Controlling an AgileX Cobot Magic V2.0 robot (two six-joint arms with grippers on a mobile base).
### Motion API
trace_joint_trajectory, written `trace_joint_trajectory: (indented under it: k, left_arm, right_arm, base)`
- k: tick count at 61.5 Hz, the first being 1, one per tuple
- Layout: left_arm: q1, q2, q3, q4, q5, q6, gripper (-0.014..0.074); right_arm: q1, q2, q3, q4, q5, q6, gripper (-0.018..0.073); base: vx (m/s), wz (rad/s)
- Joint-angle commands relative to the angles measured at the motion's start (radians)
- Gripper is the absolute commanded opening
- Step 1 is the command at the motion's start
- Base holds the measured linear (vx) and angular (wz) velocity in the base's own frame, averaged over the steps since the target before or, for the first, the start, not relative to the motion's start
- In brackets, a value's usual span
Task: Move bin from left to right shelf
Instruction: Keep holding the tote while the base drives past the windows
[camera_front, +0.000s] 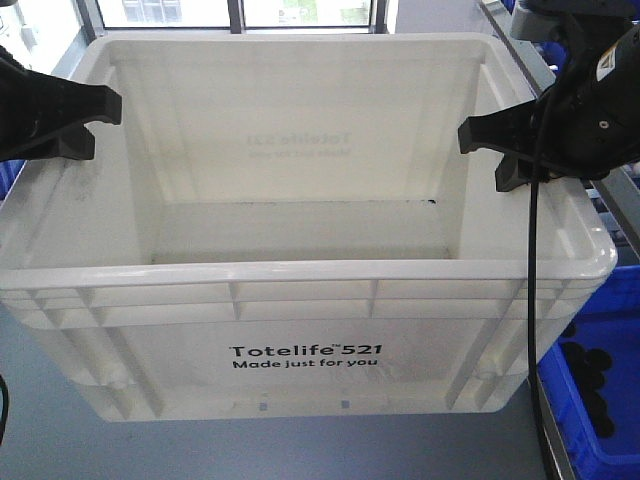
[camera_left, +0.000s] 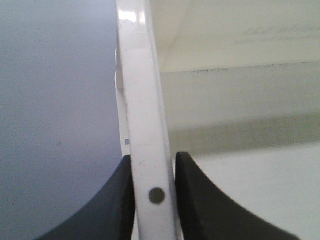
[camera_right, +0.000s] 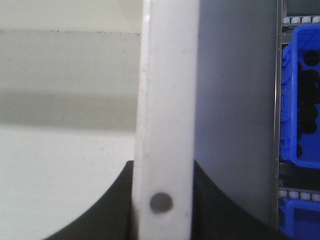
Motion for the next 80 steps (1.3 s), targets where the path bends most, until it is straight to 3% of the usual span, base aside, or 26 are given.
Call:
trace_joint_trajectory:
  k: [1, 80]
  left_arm:
    - [0.004, -0.042, -0.033, 0.069, -0.086, 0.013, -0.0006]
    - [0.004, -0.042, -0.033, 0.069, -0.086, 0.013, -0.0006]
  right_arm:
    - [-0.007, -0.055, -0.037, -0.049, -0.075, -0.019, 0.0050]
    - [-0.007, -0.055, -0.037, -0.048, -0.075, -0.019, 0.0050]
  base:
    - [0.40, -0.07]
    - [0.39, -0.02]
